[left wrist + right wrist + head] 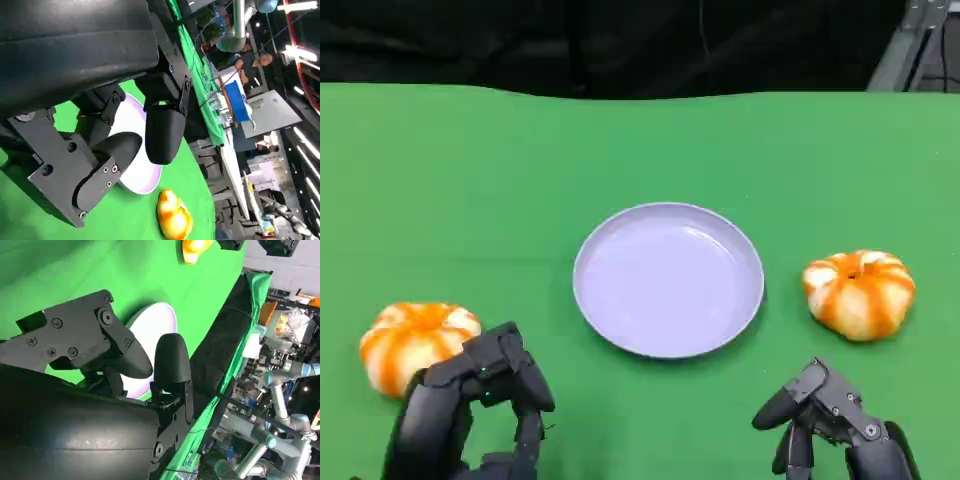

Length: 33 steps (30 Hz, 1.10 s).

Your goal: Grasp the bread from the table and place it into the plate.

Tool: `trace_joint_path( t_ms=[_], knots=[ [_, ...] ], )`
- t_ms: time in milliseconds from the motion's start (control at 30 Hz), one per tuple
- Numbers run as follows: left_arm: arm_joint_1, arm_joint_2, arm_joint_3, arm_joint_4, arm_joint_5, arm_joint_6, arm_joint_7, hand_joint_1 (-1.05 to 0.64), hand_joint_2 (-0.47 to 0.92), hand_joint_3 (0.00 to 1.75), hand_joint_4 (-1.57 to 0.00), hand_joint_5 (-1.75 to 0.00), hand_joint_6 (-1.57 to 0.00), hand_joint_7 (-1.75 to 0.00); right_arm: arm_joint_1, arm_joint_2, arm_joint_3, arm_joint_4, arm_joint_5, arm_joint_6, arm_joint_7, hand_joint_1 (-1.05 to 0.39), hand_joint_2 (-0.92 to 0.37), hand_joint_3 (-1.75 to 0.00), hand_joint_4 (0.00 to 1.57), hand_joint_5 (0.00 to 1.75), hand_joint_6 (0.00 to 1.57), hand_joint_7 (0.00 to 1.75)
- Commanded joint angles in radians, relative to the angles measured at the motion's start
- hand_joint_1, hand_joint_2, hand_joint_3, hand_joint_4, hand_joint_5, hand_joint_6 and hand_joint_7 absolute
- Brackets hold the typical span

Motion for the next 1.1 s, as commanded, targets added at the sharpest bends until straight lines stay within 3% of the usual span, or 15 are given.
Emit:
trace_joint_path(
  t_ms=[33, 633, 667, 733, 933, 967, 1000, 1033, 1067, 1100],
  knots=[
    [-0.006, 0.005, 0.011, 0.002, -0.014, 0.005, 0.001, -0.15, 0.25, 1.66, -0.89, -1.75, -0.79, -1.70, 0.001, -0.005, -0.008, 0.005, 0.014, -0.011, -0.005, -0.14, -0.72, -1.35, 0.73, 1.75, 0.40, 1.75],
    [-0.008, 0.012, 0.021, -0.010, -0.004, 0.030, 0.009, -0.15, 0.24, 1.66, -0.89, -1.75, -0.80, -1.68, 0.002, -0.003, -0.009, 0.001, 0.001, -0.003, -0.009, -0.14, -0.71, -1.35, 0.77, 1.75, 0.40, 1.75],
    [-0.011, 0.016, 0.027, -0.012, 0.004, 0.042, 0.013, -0.15, 0.30, 1.52, -0.79, -1.65, -0.74, -1.52, 0.001, -0.003, -0.009, 0.003, 0.002, -0.002, -0.009, -0.14, -0.71, -1.35, 0.77, 1.75, 0.40, 1.75],
    [-0.014, 0.020, 0.033, -0.016, 0.012, 0.056, 0.016, -0.14, 0.35, 1.44, -0.74, -1.59, -0.73, -1.42, 0.000, -0.002, -0.009, 0.005, 0.003, -0.002, -0.009, -0.13, -0.72, -1.35, 0.77, 1.75, 0.40, 1.75],
    [-0.013, 0.017, 0.036, -0.022, 0.015, 0.064, 0.013, -0.14, 0.37, 1.40, -0.72, -1.57, -0.72, -1.38, 0.000, -0.001, -0.010, 0.005, 0.003, -0.002, -0.009, -0.13, -0.72, -1.35, 0.77, 1.75, 0.40, 1.75],
    [-0.026, 0.075, 0.056, -0.068, 0.170, 0.123, 0.042, -0.14, 0.37, 1.40, -0.72, -1.57, -0.72, -1.38, -0.003, 0.004, -0.005, 0.005, -0.001, -0.003, -0.013, -0.13, -0.72, -1.35, 0.77, 1.75, 0.40, 1.75],
    [-0.035, 0.117, 0.071, -0.104, 0.290, 0.170, 0.064, -0.32, 0.60, 0.80, -0.42, -1.19, -0.48, -0.89, -0.005, 0.008, -0.002, 0.006, -0.004, -0.004, -0.016, -0.13, -0.72, -1.35, 0.77, 1.75, 0.40, 1.75],
    [-0.042, 0.161, 0.083, -0.148, 0.425, 0.224, 0.080, -0.39, 0.75, 0.45, -0.33, -1.04, -0.45, -0.62, -0.005, 0.012, 0.001, 0.004, -0.007, 0.000, -0.017, -0.12, -0.72, -1.36, 0.77, 1.75, 0.40, 1.75],
    [-0.048, 0.190, 0.089, -0.181, 0.520, 0.265, 0.089, -0.48, 0.85, 0.24, -0.25, -0.89, -0.42, -0.40, -0.005, 0.015, 0.003, 0.002, -0.009, 0.003, -0.017, -0.12, -0.72, -1.36, 0.77, 1.75, 0.40, 1.75],
    [-0.050, 0.202, 0.088, -0.201, 0.572, 0.292, 0.092, -0.51, 0.89, 0.16, -0.22, -0.82, -0.42, -0.30, -0.004, 0.015, 0.004, -0.001, -0.010, 0.006, -0.017, -0.12, -0.72, -1.37, 0.77, 1.75, 0.40, 1.75]
  ],
)
